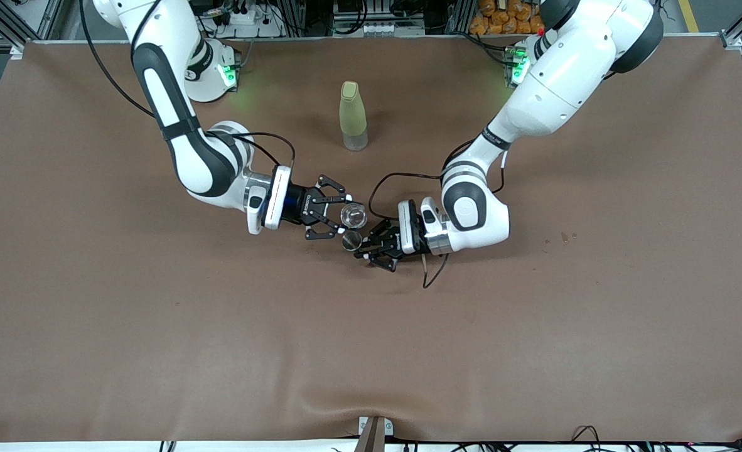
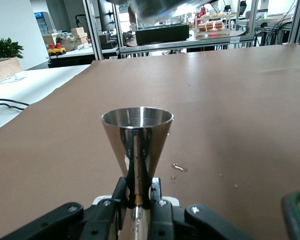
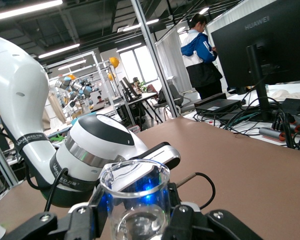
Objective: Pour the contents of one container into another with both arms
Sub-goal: 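Tilt the beaker with the right gripper over the jigger's cup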
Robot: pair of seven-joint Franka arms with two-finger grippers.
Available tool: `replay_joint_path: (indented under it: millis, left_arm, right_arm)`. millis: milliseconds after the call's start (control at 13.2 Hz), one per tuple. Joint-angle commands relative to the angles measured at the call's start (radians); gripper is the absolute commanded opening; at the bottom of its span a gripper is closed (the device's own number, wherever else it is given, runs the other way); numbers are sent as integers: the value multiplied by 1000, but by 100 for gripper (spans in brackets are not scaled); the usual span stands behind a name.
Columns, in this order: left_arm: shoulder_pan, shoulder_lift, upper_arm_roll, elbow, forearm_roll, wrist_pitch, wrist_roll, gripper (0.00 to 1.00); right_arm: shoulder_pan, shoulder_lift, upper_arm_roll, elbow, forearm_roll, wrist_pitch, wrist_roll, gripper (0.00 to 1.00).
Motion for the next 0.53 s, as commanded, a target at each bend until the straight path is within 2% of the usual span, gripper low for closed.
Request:
replay_joint_path:
  millis: [0, 454]
  left_arm:
    - [0, 9, 14, 18, -28, 9, 59, 0]
    - [10, 19, 14, 20, -32, 8, 60, 0]
  right_arm:
    - [15, -43, 8, -61, 89, -2, -13, 23]
    - [26, -38, 52, -62, 253, 7, 75, 21]
